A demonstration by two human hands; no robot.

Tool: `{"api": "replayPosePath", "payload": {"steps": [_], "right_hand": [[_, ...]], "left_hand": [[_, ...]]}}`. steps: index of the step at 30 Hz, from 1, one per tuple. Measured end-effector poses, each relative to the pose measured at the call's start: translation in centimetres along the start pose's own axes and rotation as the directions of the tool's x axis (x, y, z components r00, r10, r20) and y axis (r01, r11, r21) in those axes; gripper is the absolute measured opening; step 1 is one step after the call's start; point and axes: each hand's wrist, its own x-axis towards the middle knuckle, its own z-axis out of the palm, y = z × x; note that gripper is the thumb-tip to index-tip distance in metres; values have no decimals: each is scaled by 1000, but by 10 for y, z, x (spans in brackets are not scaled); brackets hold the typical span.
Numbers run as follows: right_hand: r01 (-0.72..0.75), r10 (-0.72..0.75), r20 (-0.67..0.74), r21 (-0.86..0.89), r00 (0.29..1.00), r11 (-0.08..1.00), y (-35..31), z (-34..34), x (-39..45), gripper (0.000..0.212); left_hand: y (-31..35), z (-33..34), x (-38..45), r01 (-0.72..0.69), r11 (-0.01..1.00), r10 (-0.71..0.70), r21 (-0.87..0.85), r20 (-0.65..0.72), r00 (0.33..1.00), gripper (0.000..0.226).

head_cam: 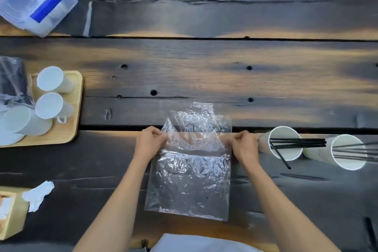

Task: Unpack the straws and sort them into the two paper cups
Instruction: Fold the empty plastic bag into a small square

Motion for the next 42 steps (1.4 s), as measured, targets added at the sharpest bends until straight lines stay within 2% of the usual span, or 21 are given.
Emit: {"api": "replayPosePath", "payload": {"steps": [2, 4, 6, 8, 11, 14, 17, 19, 21, 23, 26, 27, 32, 34, 36, 37, 39, 41, 42], "right_hand": [[-19, 18, 5, 105, 1000, 994, -14, 1, 7, 14], [-23, 19, 26, 152, 999, 988, -26, 3, 14, 9], [-25, 28, -17, 157, 999, 987, -30, 5, 22, 4], [-52, 64, -71, 154, 995, 987, -30, 3, 26, 18], [-88, 101, -65, 187, 993, 978, -30, 1, 30, 20], [-20, 10, 38, 260, 999, 965, -33, 6, 29, 18], [57, -69, 42, 241, 997, 969, -32, 8, 32, 19], [59, -67, 24, 253, 997, 966, -33, 6, 35, 21], [49, -52, 3, 281, 999, 958, -34, 4, 39, 25], [57, -63, 8, 318, 998, 946, -38, 4, 40, 27], [91, -126, 76, 352, 989, 931, -43, 6, 43, 27], [108, -149, 92, 346, 985, 932, -43, 6, 46, 27], [170, -220, 164, 273, 961, 947, -51, -1, 47, 25], [166, -221, 191, 267, 957, 949, -52, -1, 49, 25], [153, -201, 171, 261, 964, 953, -55, -1, 47, 15], [164, -198, 130, 237, 972, 958, -56, 0, 46, 3], [219, -212, -72, 113, 975, 969, -58, 1, 36, 26], [350, -359, -266, -83, 895, 933, -66, 4, 13, 18], [426, -468, -218, -211, 857, 880, -71, 8, -2, 11]], "left_hand": [[13, 4, 7, -27, 999, 27, 21, -19, 999, 16], [20, 7, 15, -23, 999, 24, 44, -30, 999, 20], [21, 8, 20, 5, 1000, -5, -4, -48, 999, 23], [14, 7, 23, 50, 995, -55, -87, -64, 996, 24], [1, 4, 25, 105, 982, -107, -154, -6, 994, 24], [0, 1, 28, 79, 987, -78, -136, 17, 997, 11], [6, -3, 34, 20, 982, -21, -187, 0, 1000, 11], [8, -6, 37, 87, 946, -86, -313, 17, 996, 16], [7, -8, 39, 215, 864, -202, -455, 77, 976, 14], [5, -9, 38, 297, 805, -270, -513, 128, 954, 10], [4, -12, 37, 230, 887, -199, -399, 119, 973, 4], [5, -13, 36, 180, 908, -150, -378, 108, 983, 1], [8, -16, 42, 12, 948, 24, -319, 107, 994, 31], [12, -15, 45, 10, 939, 23, -343, 92, 995, 30], [17, -13, 47, 18, 926, 5, -378, 61, 998, 22], [21, -13, 47, 26, 927, -10, -375, 44, 999, 17], [24, -11, 48, 48, 926, -46, -374, 13, 999, 22], [27, -9, 50, 75, 915, -81, -397, 3, 997, 24], [29, -9, 51, 79, 909, -85, -408, 3, 996, 24]]}}
